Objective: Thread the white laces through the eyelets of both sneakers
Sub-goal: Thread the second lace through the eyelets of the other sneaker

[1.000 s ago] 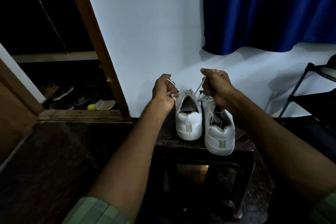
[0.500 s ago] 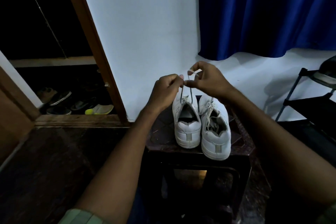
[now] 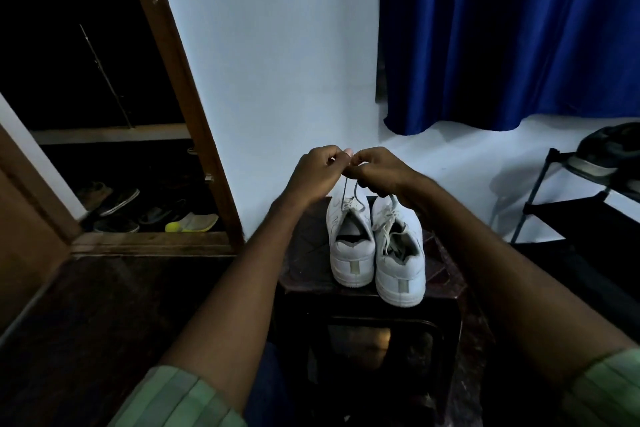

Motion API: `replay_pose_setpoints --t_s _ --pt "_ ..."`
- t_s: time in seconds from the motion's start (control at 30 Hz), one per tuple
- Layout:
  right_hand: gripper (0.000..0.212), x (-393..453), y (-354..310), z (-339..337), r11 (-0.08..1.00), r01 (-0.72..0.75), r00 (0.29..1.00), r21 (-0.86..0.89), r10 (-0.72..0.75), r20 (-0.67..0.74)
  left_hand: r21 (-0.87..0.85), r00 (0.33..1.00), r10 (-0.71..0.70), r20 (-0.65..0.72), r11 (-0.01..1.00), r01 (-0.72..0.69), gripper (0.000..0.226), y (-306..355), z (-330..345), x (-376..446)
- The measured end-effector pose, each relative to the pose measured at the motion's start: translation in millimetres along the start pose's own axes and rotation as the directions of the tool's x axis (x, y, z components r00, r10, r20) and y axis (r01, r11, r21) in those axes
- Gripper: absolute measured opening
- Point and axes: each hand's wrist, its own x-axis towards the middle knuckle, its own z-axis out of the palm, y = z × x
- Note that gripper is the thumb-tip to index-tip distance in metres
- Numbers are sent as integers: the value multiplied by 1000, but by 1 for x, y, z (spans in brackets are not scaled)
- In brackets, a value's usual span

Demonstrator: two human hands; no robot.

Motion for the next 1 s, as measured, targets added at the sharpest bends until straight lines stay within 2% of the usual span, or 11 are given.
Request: replay_pose_setpoints --t_s 0.13,0.23,0.4,0.53,0.67,0.77,0.83,0.9,1.0 --pt "27 -2 -21 -5 999 -36 999 -1 36 5 196 999 19 -36 981 -11 38 15 -19 8" --pt "10 -1 -38 -21 977 -106 990 184 121 -74 278 1000 12 -8 961 -9 44 27 -36 10" --pt "17 -4 -73 -45 935 -113 983 335 153 -97 230 1000 10 25 973 -15 42 54 -57 5" --pt "18 -2 -106 -54 972 -115 986 204 136 -91 144 999 41 8 989 -42 38 84 -67 4" --pt "29 -12 -141 -63 982 -177 983 68 174 53 87 1000 -3 -21 996 5 33 114 -84 7" --pt "29 -18 -158 -68 979 -186 977 84 175 122 125 998 2 -66 992 6 37 125 -96 12" --pt "21 -23 -168 -73 984 -134 989 114 125 76 155 995 19 -101 988 -3 35 132 -104 13" --pt "16 -26 -176 -79 995 -38 998 91 42 -40 192 993 37 -114 981 -14 37 138 -113 15" --pt "13 -29 -184 -86 989 137 966 60 -120 -228 211 992 76 -102 976 -53 35 154 -125 14"
